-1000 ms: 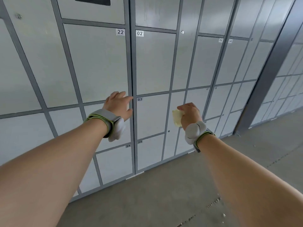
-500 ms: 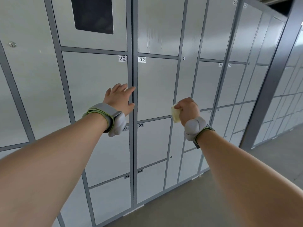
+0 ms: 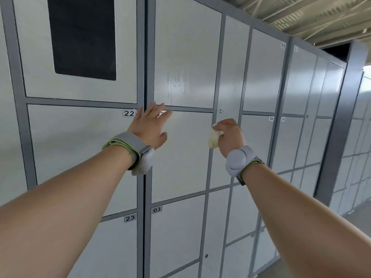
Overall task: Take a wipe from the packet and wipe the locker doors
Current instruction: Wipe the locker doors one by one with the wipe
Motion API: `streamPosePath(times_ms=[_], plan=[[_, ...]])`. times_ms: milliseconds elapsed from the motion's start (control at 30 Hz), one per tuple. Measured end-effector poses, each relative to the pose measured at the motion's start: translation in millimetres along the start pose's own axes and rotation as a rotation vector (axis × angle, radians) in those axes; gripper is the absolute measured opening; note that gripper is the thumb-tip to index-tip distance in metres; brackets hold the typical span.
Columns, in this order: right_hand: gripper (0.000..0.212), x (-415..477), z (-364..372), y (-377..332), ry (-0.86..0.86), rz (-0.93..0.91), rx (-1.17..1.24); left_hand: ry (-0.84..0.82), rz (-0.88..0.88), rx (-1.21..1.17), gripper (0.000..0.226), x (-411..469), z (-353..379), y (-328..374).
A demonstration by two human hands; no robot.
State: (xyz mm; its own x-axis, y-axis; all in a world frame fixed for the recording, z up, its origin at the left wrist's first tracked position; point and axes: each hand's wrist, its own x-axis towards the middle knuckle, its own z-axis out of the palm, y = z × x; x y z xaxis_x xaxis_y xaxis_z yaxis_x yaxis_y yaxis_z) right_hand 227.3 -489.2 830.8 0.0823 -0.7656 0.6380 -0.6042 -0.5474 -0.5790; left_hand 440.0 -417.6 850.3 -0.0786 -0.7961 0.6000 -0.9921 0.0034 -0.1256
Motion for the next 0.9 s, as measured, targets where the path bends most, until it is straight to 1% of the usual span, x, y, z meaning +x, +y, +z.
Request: streamPosePath(times_ms=[67,133,233,333,500,600,700,767,800,900], plan=[[0.038,24,8,6,0.054,0.104,0.206,0.028,0.021,0.003,0.065,26,7,-4],[0.035,51,16,13,0.087,0.143,0.29,0.049,0.031,0.011,0.065,53,17,-9],[0.033,87,24,20,0.114,0.099,0.288,0.119,0.049,-0.014,0.065,93,32,-16],[0.036,115,27,23,0.156,0.031,0.234,0.175,0.088,-0.009,0.064,124,39,-20],[0.039,179,33,37,0.361,-0.023,0.196,0.211,0.137,0.038,0.065,196,48,-30],[0.037,206,35,48,0.427,-0.083,0.167,0.24,0.179,0.06,0.066,229,57,-25],[0.039,228,28,55,0.461,-0.045,0.253,0.263,0.204,0.074,0.067,254,58,-15],[0.041,244,23,61,0.515,-0.057,0.255,0.274,0.207,0.082,0.068,272,58,-8],[0.042,264,18,73,0.54,-0.082,0.267,0.307,0.211,0.09,0.068,294,64,2],[0.041,282,9,78,0.556,-0.103,0.315,0.342,0.216,0.113,0.069,310,58,10]])
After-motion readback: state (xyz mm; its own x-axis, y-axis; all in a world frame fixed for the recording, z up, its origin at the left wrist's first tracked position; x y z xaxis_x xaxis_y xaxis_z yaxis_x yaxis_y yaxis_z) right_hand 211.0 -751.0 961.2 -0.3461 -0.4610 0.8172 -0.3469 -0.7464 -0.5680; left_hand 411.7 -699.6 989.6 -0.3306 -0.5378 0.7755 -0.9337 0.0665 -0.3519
